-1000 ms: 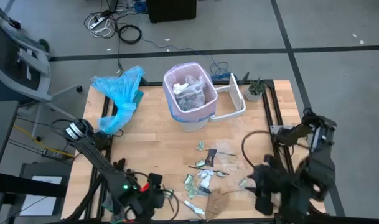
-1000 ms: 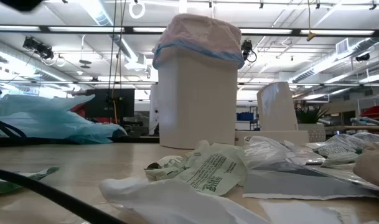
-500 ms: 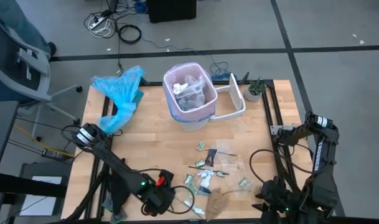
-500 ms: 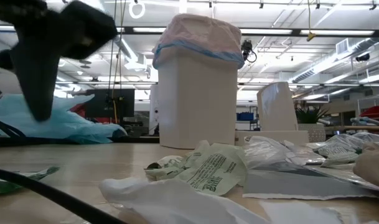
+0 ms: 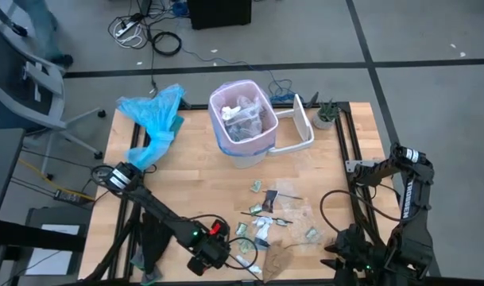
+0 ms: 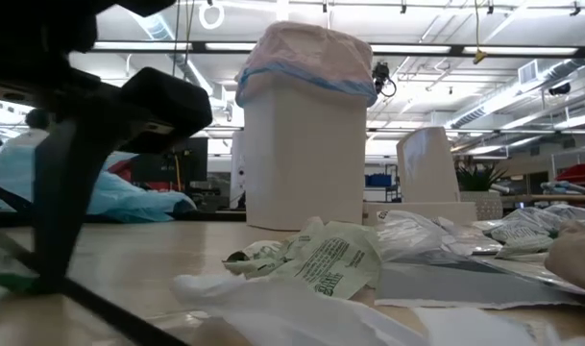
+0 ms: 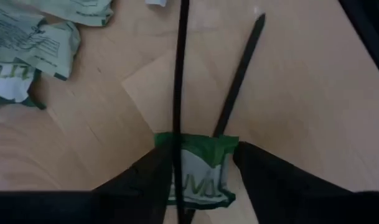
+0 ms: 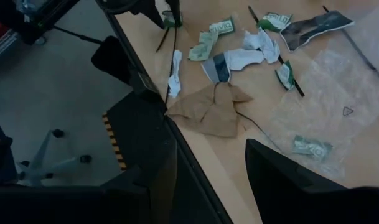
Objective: Place trash/remove bag and relplace
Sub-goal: Put the green plastic material and the bottom middle black cable tie into the trash bin
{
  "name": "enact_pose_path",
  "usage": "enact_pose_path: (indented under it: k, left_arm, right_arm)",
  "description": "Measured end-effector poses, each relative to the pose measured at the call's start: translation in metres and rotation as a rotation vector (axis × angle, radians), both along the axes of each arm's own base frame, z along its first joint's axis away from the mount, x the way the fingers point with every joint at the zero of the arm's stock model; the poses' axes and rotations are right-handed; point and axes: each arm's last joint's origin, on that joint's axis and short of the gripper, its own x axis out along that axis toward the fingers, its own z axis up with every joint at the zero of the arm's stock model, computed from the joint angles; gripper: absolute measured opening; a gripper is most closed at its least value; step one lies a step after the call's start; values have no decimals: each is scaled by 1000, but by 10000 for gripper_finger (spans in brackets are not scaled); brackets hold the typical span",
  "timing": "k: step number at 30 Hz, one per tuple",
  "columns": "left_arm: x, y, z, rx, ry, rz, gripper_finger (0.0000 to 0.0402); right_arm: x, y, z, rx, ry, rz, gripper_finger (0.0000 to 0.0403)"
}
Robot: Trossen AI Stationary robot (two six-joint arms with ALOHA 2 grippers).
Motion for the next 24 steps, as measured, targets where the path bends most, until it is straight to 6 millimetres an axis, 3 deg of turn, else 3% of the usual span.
enact_pose_path:
  k: [8,15,24]
  left_arm:
    - [1,0,-2,-23,9,41,19]
    - [6,5,5,-36,20,179,18]
    - [15,18,49,66,-35,286,15]
  right_arm:
    - [1,-1,1,-22,-42,-14,176]
    - [2,-2,2,-43,-90,-33,176]
    - [8,-7,2,-89,-91,-28,176]
